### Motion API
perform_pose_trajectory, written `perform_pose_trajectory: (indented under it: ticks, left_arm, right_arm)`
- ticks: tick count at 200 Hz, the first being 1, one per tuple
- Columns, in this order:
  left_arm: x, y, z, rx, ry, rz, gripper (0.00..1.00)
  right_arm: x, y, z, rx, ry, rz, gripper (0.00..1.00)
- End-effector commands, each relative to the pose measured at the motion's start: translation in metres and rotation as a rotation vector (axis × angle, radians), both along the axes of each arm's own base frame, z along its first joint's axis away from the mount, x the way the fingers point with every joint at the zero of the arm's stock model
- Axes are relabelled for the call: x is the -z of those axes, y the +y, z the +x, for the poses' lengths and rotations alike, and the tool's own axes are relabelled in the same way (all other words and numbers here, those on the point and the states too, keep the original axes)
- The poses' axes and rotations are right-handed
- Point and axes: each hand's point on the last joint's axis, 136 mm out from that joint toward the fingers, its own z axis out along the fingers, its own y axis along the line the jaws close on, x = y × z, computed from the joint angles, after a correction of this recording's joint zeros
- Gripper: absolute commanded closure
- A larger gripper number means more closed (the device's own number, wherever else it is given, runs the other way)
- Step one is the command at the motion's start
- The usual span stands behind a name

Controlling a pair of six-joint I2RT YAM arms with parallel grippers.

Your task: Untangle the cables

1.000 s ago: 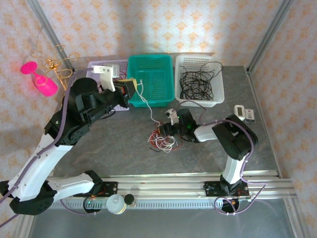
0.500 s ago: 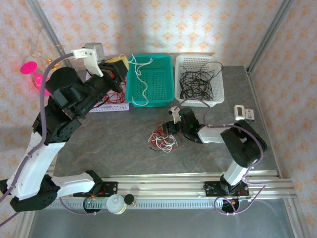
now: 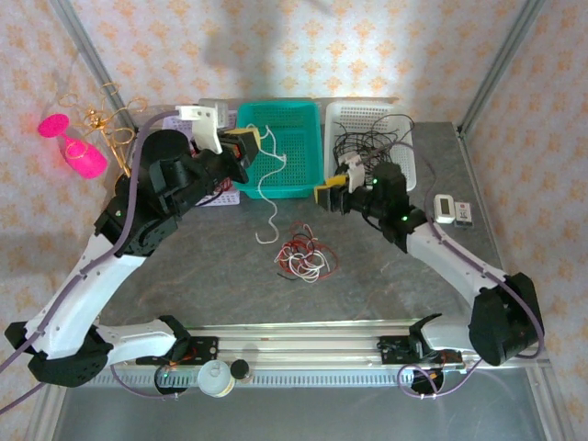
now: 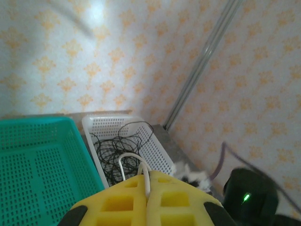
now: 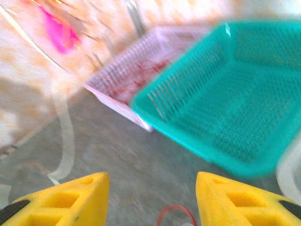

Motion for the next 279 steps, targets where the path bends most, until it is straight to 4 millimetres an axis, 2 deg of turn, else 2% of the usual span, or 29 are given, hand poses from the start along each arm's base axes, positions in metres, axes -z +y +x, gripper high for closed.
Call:
perform_pose_trajectory:
  ticks: [1,12,22,44,64,88,127,150,177,189,212,224,226,235,241,246,258,279]
  left_arm:
    - [0.006,-0.005,-0.009,0.046,0.019,-0.023,1.00]
    - [0.012,-0.007,-0.009,0.053,0.031,-0.015,1.00]
    - [0.015,-0.008,-0.009,0.058,0.034,-0.015,1.00]
    - [0.021,-0.009,-0.006,0.051,0.040,-0.020,1.00]
    - [0.024,-0.013,-0.005,0.064,0.053,-0.031,1.00]
    - [0.028,-0.015,-0.007,0.079,0.061,-0.032,1.00]
    - [0.031,-0.008,-0.009,0.052,0.074,-0.044,1.00]
    - [0.040,-0.009,-0.009,0.049,0.099,-0.053,1.00]
    - [0.049,-0.004,-0.003,0.004,0.123,-0.062,1.00]
    - [0.051,-0.003,-0.001,-0.008,0.128,-0.070,1.00]
    - [0.053,0.001,0.004,-0.048,0.138,-0.093,1.00]
    - [0.054,0.008,0.008,-0.105,0.148,-0.127,1.00]
    - [0.054,0.010,0.009,-0.115,0.148,-0.135,0.98]
    - [0.054,0.016,0.012,-0.156,0.146,-0.175,0.78]
    - [0.055,0.021,0.013,-0.190,0.158,-0.228,0.61]
    - [0.056,0.026,0.015,-0.219,0.161,-0.262,0.53]
    - [0.056,0.032,0.015,-0.247,0.157,-0.345,0.45]
    - [0.051,0.037,0.012,-0.243,0.121,-0.458,0.44]
  right_arm:
    - [-0.089,0.026,-0.040,-0.286,-0.183,0.111,0.45]
    - [-0.113,0.036,-0.046,-0.353,-0.215,0.127,0.43]
    - [-0.127,0.046,-0.051,-0.397,-0.235,0.121,0.43]
    - [-0.146,0.068,-0.061,-0.466,-0.299,0.117,0.43]
    - [-0.156,0.077,-0.059,-0.486,-0.336,0.159,0.42]
    - [-0.142,0.085,-0.041,-0.471,-0.341,0.116,0.47]
    - [-0.128,0.093,-0.040,-0.516,-0.307,0.093,0.53]
    - [-0.123,0.102,-0.039,-0.529,-0.319,0.073,0.56]
    - [-0.126,0.109,-0.031,-0.490,-0.306,0.064,0.75]
    - [-0.125,0.108,-0.019,-0.423,-0.289,0.058,0.86]
    - [-0.126,0.103,-0.013,-0.363,-0.311,0.036,1.00]
    - [-0.133,0.097,-0.008,-0.301,-0.332,0.038,1.00]
    - [-0.133,0.096,-0.007,-0.290,-0.335,0.039,1.00]
    - [-0.139,0.092,-0.004,-0.244,-0.354,0.043,1.00]
    - [-0.144,0.089,-0.004,-0.215,-0.370,0.050,1.00]
    - [-0.148,0.086,-0.002,-0.186,-0.379,0.055,1.00]
    - [-0.155,0.079,0.005,-0.111,-0.391,0.061,1.00]
    - [-0.164,0.066,0.018,0.012,-0.397,0.056,1.00]
